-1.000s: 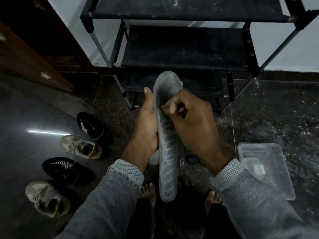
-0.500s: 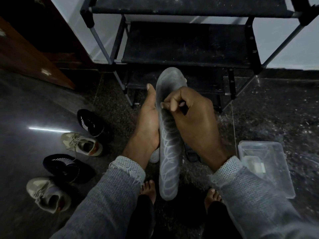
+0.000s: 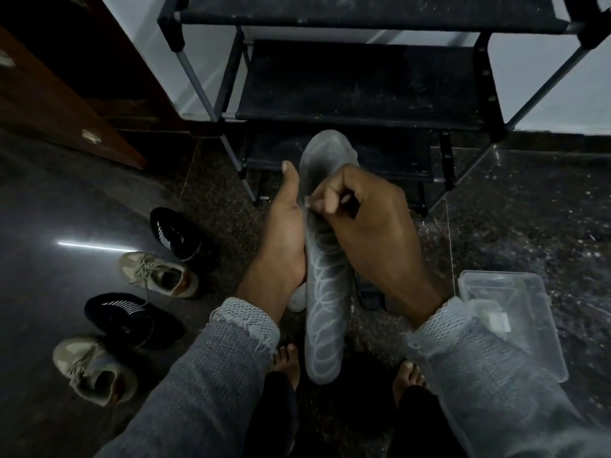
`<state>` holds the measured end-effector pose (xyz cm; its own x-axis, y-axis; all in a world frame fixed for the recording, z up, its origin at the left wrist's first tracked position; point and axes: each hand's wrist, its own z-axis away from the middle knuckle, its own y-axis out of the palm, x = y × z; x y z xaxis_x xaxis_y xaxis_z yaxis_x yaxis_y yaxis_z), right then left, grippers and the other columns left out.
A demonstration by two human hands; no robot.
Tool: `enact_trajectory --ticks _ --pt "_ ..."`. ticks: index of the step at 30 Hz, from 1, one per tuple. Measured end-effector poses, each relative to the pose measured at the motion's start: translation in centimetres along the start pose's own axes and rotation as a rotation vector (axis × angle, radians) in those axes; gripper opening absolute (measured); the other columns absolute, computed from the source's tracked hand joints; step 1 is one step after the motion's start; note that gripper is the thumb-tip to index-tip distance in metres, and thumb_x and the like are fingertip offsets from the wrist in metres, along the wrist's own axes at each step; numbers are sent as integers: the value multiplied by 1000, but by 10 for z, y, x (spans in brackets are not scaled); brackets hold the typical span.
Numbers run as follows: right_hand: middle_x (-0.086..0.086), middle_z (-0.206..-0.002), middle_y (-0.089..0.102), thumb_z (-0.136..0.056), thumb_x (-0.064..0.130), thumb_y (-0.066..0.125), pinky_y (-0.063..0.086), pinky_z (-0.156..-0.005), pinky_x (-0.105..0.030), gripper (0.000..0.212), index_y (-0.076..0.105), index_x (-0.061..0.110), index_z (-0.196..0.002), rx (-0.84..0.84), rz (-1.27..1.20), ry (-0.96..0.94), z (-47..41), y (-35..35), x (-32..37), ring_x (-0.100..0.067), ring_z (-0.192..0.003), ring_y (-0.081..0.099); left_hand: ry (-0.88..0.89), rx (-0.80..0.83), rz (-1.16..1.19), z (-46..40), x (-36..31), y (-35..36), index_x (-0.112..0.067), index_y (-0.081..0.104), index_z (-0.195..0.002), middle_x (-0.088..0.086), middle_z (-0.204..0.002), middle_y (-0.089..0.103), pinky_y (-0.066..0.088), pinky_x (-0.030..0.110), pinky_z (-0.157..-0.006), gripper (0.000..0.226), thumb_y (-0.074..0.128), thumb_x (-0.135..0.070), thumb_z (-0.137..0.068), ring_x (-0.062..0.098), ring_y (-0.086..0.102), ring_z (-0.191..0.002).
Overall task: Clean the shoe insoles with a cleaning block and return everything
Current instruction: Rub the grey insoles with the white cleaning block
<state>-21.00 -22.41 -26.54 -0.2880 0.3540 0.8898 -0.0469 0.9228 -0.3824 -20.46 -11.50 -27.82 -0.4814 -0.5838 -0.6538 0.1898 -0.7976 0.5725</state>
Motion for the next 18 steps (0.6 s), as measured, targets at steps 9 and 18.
enact_trajectory --ticks 9,18 --pt "-3 -75 67 -82 -11 60 54 -71 -37 24 56 9 -70 1 -5 15 3 2 1 -13 -75 67 23 40 62 0 -1 0 -1 53 -132 20 -126 63 48 41 -100 71 27 -59 -100 30 60 -119" --pt "-2 -77 69 -81 -4 69 56 -72 -35 22 57 10 -71 342 -21 -10 -5 -15 3 -11 -75 67 35 -45 41 1 -4 -1 -3 62 -121 15 -114 70 58 30 -78 61 31 -52 -101 23 68 -105"
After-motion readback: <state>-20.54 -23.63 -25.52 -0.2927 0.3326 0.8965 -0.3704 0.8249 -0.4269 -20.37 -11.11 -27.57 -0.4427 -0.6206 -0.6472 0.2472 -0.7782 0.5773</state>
